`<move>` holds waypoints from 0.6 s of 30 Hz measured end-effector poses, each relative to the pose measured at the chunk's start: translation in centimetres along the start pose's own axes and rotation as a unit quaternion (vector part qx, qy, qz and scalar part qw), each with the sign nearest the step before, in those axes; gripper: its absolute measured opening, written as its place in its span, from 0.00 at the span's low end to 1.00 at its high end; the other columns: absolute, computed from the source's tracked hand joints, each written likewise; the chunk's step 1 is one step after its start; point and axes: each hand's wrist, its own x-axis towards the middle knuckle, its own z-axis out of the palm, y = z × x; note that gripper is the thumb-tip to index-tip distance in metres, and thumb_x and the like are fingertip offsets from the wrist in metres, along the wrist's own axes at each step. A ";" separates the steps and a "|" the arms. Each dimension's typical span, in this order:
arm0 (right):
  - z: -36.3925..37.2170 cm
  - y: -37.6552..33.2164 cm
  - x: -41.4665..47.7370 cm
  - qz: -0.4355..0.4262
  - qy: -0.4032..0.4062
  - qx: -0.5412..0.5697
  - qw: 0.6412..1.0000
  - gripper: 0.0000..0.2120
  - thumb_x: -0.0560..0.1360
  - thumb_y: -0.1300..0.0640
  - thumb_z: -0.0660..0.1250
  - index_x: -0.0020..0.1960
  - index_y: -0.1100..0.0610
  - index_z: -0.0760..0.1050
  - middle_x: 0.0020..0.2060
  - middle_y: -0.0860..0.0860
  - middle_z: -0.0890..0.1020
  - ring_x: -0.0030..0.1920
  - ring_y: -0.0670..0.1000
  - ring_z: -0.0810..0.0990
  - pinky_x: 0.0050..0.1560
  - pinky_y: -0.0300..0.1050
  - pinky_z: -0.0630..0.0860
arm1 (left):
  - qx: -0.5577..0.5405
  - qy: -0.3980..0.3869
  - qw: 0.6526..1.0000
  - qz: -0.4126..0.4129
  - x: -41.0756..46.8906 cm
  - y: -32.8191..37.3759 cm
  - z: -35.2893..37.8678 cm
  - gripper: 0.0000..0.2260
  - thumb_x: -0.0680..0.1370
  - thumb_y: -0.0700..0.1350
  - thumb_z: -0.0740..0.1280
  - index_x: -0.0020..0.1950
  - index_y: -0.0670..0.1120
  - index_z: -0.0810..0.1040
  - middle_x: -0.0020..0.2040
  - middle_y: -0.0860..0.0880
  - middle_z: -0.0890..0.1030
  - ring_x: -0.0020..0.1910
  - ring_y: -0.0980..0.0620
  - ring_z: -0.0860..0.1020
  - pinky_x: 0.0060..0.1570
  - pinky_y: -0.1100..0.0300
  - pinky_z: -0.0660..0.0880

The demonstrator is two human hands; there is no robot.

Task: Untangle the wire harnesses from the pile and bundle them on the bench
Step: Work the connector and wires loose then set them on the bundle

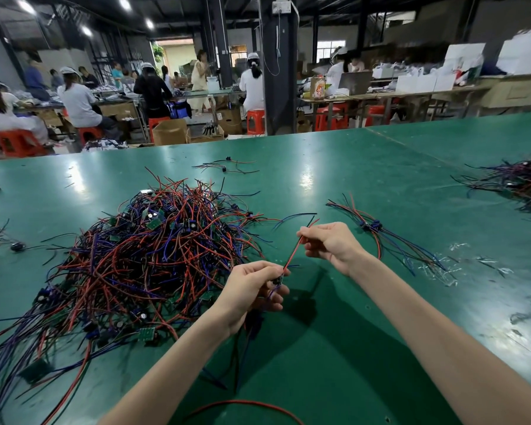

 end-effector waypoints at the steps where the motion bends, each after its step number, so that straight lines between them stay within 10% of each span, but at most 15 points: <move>1: 0.0 0.1 0.2 -0.004 0.004 -0.001 1.000 0.10 0.77 0.65 0.64 0.38 0.64 0.77 0.22 0.50 0.78 0.21 0.43 0.73 0.26 0.36 0.76 | 0.005 -0.001 1.000 -0.002 0.0 0.0 0.1 0.07 0.78 0.39 0.65 0.43 0.41 0.81 0.29 0.43 0.78 0.23 0.54 0.73 0.25 0.62 0.74; 18: 0.0 1.5 1.3 -0.113 0.052 0.023 0.992 0.06 0.74 0.66 0.69 0.37 0.63 0.79 0.26 0.50 0.79 0.26 0.44 0.75 0.30 0.37 0.78 | -0.022 0.042 0.999 0.011 0.4 -0.2 -0.2 0.11 0.80 0.40 0.63 0.39 0.38 0.75 0.31 0.44 0.76 0.26 0.50 0.76 0.28 0.56 0.78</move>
